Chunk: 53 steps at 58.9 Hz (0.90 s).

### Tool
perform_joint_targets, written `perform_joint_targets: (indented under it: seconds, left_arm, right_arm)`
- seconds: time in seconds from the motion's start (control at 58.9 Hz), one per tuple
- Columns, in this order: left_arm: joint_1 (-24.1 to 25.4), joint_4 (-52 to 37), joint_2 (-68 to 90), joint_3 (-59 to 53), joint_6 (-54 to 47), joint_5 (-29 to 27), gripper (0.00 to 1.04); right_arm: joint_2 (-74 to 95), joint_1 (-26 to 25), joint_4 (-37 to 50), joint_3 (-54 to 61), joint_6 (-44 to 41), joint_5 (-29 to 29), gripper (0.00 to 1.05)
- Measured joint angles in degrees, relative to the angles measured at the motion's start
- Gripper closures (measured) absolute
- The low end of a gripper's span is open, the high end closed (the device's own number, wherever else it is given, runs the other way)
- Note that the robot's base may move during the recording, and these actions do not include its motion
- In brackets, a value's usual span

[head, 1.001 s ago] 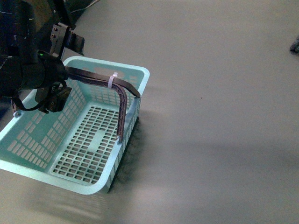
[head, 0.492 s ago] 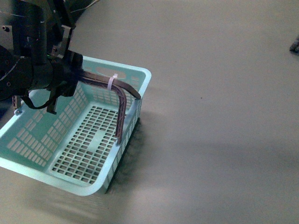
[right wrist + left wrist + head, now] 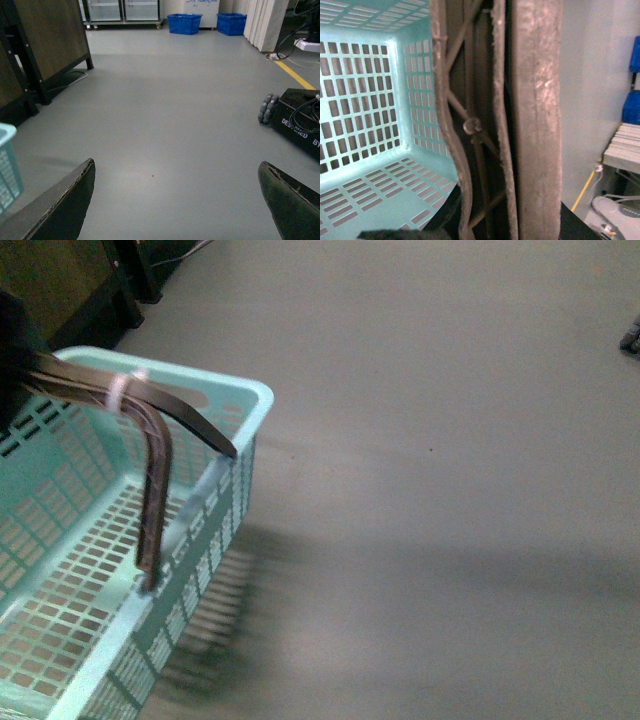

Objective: Pick mango and avocado into basket

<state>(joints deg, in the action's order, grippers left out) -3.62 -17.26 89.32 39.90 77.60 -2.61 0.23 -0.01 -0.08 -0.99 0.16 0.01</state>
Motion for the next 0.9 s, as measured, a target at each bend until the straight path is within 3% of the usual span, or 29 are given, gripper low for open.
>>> perform_joint_targets:
  seconds: [0.221, 0.475, 0.9]
  left_arm:
    - [2.8, 14.4, -24.3, -0.6, 3.4, 2.4, 0.88]
    - [7.8, 26.1, -37.9, 1.9, 4.5, 6.1, 0.89]
    - [8.7, 27.3, -40.4, 2.9, 3.5, 6.1, 0.89]
  right_arm:
    - [0.0, 0.0, 0.0, 0.0, 0.0, 0.0, 0.09]
    - [0.0, 0.0, 0.0, 0.0, 0.0, 0.0, 0.09]
    - [0.0, 0.0, 0.0, 0.0, 0.0, 0.0, 0.09]
